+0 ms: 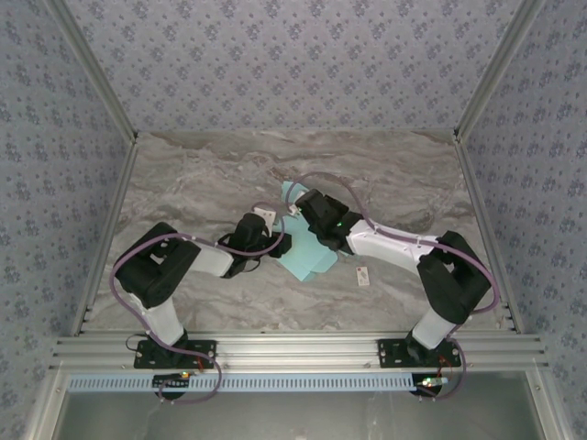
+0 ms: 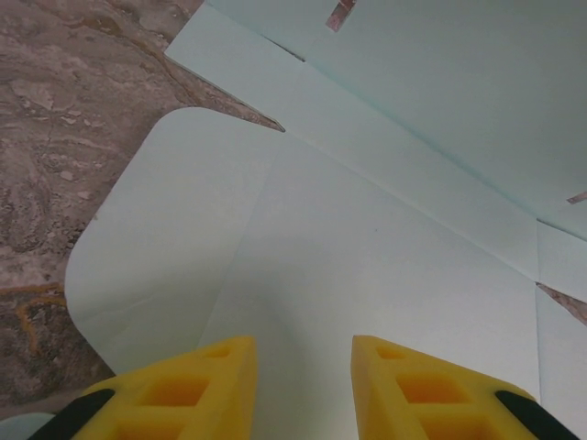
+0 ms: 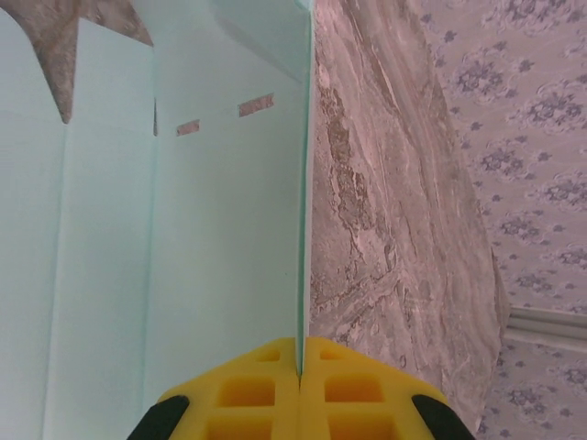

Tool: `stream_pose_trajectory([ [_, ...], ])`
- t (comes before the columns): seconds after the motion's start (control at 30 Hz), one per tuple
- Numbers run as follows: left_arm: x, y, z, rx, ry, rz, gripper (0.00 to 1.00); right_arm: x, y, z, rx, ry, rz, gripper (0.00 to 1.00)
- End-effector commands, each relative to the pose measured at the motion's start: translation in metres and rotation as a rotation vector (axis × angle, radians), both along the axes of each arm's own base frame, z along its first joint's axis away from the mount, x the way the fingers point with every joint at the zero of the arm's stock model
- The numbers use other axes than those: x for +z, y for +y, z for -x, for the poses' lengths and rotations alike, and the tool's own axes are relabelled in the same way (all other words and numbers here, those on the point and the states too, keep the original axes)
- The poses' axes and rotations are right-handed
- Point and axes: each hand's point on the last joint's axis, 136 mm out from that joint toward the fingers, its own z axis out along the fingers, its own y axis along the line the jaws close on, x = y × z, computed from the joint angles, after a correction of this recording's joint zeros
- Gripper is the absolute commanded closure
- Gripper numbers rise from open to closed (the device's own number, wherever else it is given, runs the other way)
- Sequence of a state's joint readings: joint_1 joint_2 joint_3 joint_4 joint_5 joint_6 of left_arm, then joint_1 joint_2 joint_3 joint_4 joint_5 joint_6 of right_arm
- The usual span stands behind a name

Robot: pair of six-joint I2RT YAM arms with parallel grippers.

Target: Fold the paper box

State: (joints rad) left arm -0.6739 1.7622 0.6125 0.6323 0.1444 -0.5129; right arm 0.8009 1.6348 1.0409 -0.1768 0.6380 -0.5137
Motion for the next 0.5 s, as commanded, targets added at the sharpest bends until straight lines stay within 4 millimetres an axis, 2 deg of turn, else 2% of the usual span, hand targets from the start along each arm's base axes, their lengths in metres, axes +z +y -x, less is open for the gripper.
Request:
stream_pose_trajectory([
  [0.0,-0.008,0.008,0.001,0.037,0.017,-0.007,0.68,-0.019,0.012,0.019,0.092,0.051,0.032,0.98],
  [0.23,-0.003,0.015,-0.001,0.062,0.005,0.018,0.67,-0.029,0.011,0.026,0.093,0.055,0.051,0.98],
  [0.47,0.033,0.029,-0.012,0.082,-0.063,0.042,0.62,0.003,0.013,0.011,0.097,0.033,-0.049,0.98],
])
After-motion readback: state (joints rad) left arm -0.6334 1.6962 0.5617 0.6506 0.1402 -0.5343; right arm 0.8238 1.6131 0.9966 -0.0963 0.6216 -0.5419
